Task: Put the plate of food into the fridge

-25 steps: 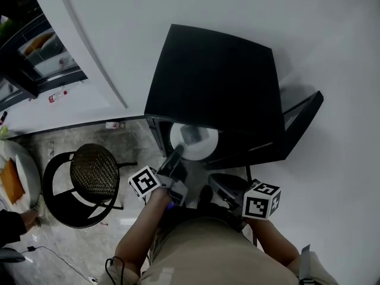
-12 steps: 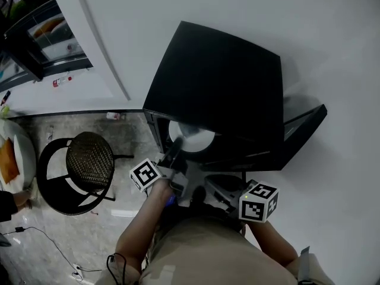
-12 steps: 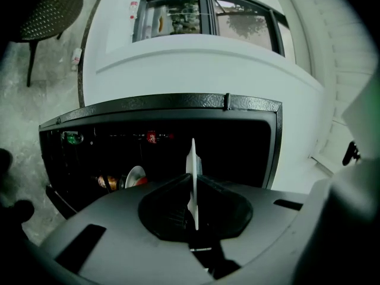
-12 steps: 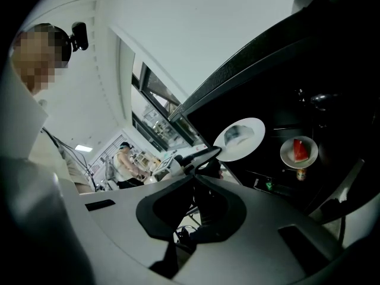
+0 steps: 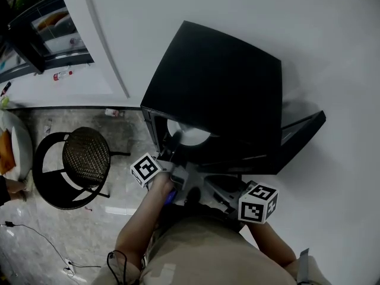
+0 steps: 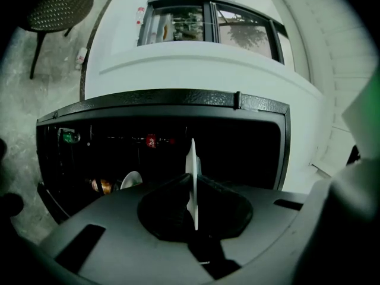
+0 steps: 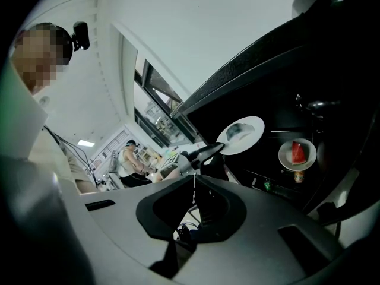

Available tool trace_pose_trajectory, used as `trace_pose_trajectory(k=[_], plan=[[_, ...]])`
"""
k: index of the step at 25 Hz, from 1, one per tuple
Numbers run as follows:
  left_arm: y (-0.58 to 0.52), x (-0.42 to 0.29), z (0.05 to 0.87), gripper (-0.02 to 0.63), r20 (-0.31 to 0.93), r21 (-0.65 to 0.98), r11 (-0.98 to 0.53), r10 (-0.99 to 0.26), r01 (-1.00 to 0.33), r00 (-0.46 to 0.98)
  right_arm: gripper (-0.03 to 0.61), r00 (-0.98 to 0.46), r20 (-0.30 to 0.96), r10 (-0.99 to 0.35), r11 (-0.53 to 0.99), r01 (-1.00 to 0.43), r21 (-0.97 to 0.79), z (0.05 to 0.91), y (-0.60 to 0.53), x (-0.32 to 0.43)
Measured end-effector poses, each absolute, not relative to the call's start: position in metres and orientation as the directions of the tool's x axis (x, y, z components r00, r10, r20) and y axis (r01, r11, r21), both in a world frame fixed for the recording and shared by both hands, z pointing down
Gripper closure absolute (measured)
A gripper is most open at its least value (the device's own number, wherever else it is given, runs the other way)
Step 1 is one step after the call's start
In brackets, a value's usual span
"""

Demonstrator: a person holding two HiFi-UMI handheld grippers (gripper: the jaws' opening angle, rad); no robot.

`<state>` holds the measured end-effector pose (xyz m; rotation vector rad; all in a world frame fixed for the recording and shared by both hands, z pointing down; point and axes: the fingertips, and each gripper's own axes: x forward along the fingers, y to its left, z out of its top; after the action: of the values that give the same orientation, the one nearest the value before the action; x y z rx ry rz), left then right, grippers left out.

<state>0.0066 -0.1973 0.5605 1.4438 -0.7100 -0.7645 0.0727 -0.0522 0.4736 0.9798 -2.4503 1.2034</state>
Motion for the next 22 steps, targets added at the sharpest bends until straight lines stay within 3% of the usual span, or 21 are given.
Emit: trace_pose_trajectory(k=[9, 22], plan=[[-0.209, 0.010, 0.564, 0.597, -0.038, 0.999, -0.035, -0.825, 0.017, 0.564, 0.552, -0.717, 0.568, -0.403, 0.589, -0.679, -0.439, 0.486, -0.049, 0.055], [-0.230, 0.013, 0.555, 0.578, -0.097, 0.995, -0.097, -0.825, 0.029, 0.556, 0.552, -0.700, 0.577, -0.420, 0.552, -0.702, -0.450, 0.488, -0.046, 0.063]])
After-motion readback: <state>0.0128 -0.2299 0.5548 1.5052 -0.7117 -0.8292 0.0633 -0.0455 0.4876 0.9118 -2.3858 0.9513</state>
